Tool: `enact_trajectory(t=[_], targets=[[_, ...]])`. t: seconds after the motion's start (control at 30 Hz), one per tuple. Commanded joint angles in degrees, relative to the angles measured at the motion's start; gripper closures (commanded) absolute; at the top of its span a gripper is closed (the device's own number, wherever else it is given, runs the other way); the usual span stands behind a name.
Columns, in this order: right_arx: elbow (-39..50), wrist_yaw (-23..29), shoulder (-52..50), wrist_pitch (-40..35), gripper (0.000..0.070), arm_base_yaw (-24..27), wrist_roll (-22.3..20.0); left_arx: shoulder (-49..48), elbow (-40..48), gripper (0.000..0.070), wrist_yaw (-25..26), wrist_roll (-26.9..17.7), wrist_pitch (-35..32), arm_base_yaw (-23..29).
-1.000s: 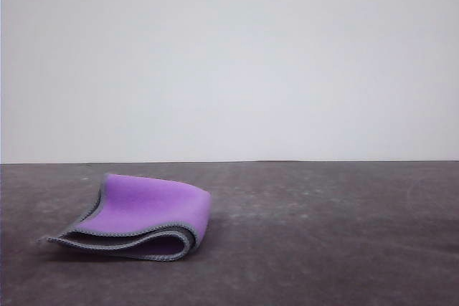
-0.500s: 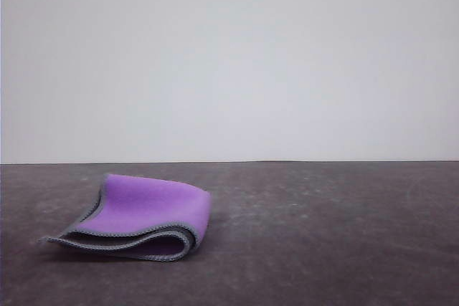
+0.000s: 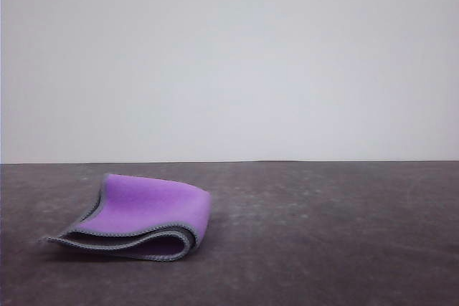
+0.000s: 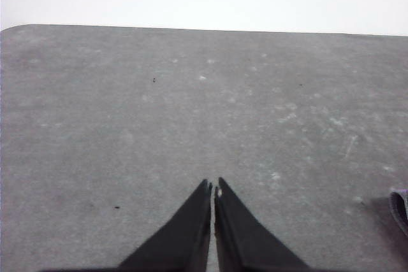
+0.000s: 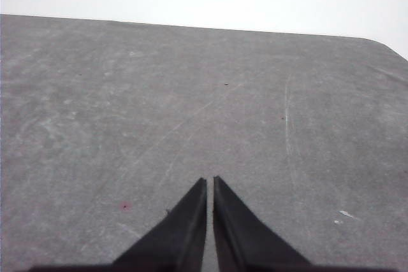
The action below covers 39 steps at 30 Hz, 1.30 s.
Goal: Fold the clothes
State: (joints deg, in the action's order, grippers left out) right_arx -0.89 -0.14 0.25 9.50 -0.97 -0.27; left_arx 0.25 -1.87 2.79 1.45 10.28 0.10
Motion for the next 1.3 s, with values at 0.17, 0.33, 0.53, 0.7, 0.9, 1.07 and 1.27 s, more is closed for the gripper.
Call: enact_trajectory(t=[0.17,0.33,0.53,0.7,0.9,1.07,1.27], targets=[[0.17,0.15,-0.04,-0.46,0.0685,-0.02,-0.2,-0.07,1.11,0.07,-0.24,-0.59,0.38,0.04],[0.17,0.15,-0.04,-0.46,0.0685,-0.02,-0.2,-0.07,1.11,0.07,-0.24,-0.59,0.39,0.04],[0.17,0.15,-0.04,-0.46,0.0685,-0.02,-0.2,-0.07,1.11,0.07,-0.24,-0.59,0.39,0.04],[0.17,0.15,-0.04,-0.46,0.0685,-0.02,-0.2,-0.07,1.11,0.07,-0.24,-0.59,0.39,0.04],[0.17,0.15,-0.04,-0.46,0.0685,-0.02,-0.2,-0.07,1.11,0.07,-0.24,-0.59,0.39,0.04],[0.17,0.15,-0.04,-0.46,0.0685,-0.02,-0.2,-0.07,1.11,0.07,-0.24,-0.59,0.39,0.04],[0.17,0.15,-0.04,-0.46,0.0685,-0.02,-0.2,-0.07,1.11,0.07,-0.24,-0.59,0.39,0.04]])
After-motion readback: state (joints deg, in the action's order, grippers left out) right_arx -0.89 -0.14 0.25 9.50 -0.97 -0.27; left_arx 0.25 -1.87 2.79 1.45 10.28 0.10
